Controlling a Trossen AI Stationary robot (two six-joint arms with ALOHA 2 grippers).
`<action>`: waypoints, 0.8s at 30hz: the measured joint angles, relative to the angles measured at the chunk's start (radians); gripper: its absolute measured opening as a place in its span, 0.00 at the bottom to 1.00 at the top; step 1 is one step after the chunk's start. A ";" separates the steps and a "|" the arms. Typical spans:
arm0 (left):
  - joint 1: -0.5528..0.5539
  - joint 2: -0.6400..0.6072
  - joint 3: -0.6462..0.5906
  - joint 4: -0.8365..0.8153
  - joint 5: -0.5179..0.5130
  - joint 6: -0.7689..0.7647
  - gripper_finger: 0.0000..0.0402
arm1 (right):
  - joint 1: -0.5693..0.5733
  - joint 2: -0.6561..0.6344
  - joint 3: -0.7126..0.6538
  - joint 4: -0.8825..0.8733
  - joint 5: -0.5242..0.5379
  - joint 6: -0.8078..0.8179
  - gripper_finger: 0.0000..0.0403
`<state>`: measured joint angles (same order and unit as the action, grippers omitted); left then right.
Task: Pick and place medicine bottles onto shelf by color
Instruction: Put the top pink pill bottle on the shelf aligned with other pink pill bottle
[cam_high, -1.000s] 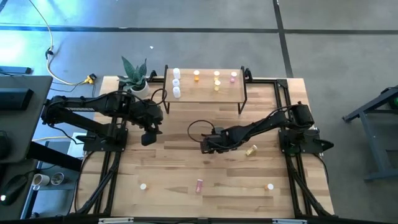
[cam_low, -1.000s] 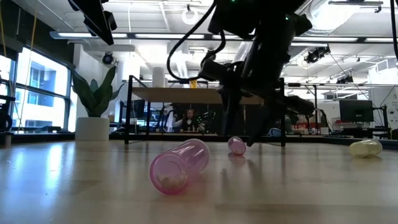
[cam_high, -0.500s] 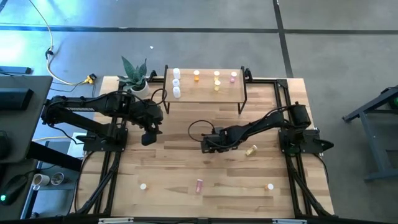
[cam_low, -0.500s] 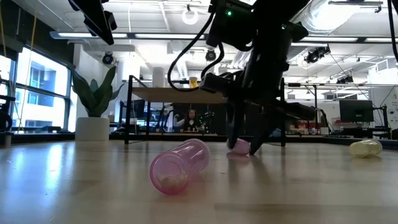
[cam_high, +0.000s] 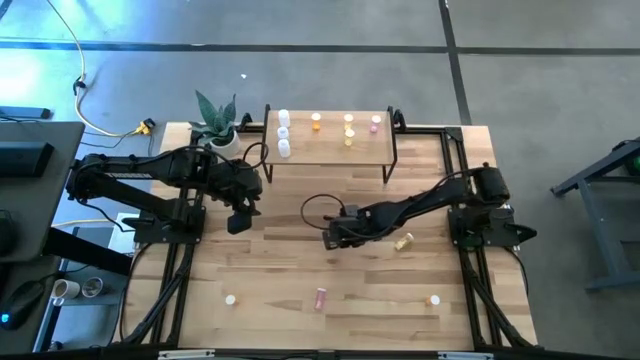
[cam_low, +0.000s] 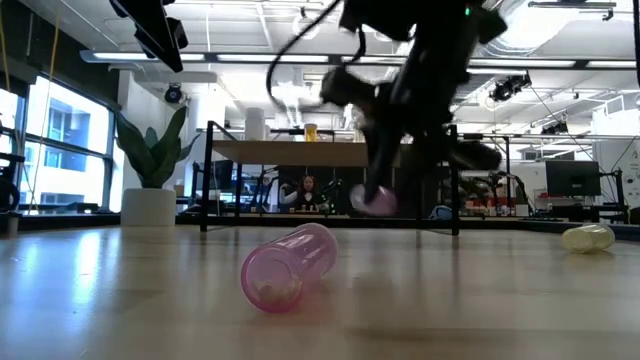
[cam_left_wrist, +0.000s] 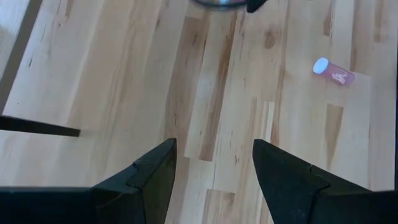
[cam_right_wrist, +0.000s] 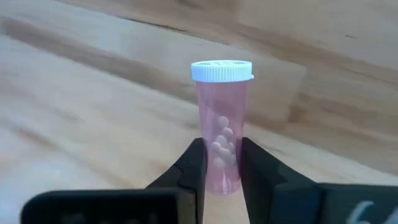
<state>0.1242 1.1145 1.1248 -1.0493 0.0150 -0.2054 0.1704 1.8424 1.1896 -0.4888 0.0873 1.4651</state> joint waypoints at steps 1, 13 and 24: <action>0.001 0.000 0.000 0.000 0.002 0.000 0.50 | 0.006 -0.017 0.000 0.004 0.019 0.000 0.15; 0.003 0.000 0.000 0.168 0.071 0.061 0.50 | 0.082 -0.243 0.001 0.312 0.261 -0.374 0.15; 0.002 0.000 0.000 0.605 0.189 0.087 0.50 | 0.085 -0.324 0.002 0.594 0.287 -0.899 0.15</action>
<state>0.1265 1.1145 1.1248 -0.4440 0.2040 -0.1184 0.2554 1.5182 1.1919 0.1056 0.3738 0.5661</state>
